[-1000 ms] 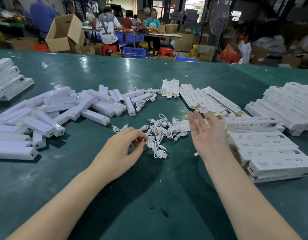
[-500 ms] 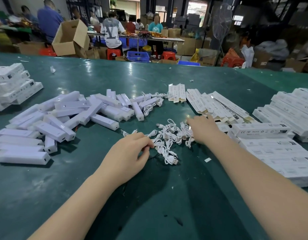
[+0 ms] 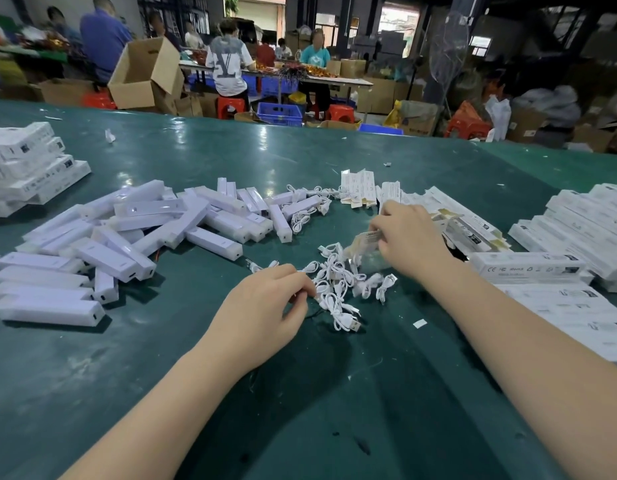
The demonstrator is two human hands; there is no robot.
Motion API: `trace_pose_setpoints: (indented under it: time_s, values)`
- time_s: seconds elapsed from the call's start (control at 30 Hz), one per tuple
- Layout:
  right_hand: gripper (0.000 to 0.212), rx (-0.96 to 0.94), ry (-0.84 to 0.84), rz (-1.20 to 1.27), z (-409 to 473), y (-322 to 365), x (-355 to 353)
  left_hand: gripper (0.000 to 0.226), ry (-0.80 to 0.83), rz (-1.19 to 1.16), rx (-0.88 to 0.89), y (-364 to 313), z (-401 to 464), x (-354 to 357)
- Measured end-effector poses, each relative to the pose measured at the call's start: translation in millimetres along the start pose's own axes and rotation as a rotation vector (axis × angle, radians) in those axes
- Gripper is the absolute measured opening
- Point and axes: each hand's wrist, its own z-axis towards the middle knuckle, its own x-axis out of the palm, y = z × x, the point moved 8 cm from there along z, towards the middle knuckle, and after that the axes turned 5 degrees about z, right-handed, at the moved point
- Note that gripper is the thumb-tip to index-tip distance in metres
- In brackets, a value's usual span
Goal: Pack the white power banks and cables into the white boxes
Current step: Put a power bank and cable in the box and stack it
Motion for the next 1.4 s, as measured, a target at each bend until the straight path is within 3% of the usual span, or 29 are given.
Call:
trace_pose_setpoints:
  time_s: [0.13, 0.27, 0.33, 0.43, 0.5, 0.57, 0.67, 0.83, 0.97, 1.17, 1.4]
  values:
    - [0.024, -0.007, -0.244, 0.064, -11, 9, -26, 0.016, -0.019, -0.033, -0.069, 9, 1, 1]
    - [0.023, 0.071, -0.532, 0.504, -36, 20, -65, 0.016, -0.083, -0.321, -0.195, 21, 1, 3]
    - [0.015, 0.056, -0.608, 0.729, -52, 35, -77, 0.04, -0.109, -0.526, -0.261, 24, 0, 4]
    - [0.012, 0.049, -0.577, 1.217, -70, 60, -78, 0.09, -0.17, -0.457, -0.188, 16, -1, -5]
    - [0.017, 0.081, -0.508, 1.507, -76, 75, -70, 0.098, -0.221, -0.309, -0.111, 7, 0, -11]
    - [0.022, 0.086, -0.446, 1.639, -80, 88, -61, 0.087, -0.27, -0.335, -0.129, 6, 0, -17]
    - [0.026, 0.092, -0.363, 1.646, -84, 97, -49, 0.062, -0.316, -0.357, -0.165, 11, -3, -26]
    - [0.024, 0.117, -0.349, 1.628, -87, 87, -44, 0.049, -0.324, -0.28, -0.243, 19, -4, -30]
    - [0.034, 0.167, -0.223, 1.577, -86, 88, -31, 0.03, -0.428, -0.594, -0.313, 26, -7, -38]
    - [0.048, 0.083, 0.042, 1.453, -91, 121, -12, 0.033, -0.434, -1.148, -0.534, 46, -8, -25]
    - [0.049, 0.077, 0.025, 1.471, -93, 125, -8, 0.047, -0.459, -1.356, -0.689, 55, -10, -11]
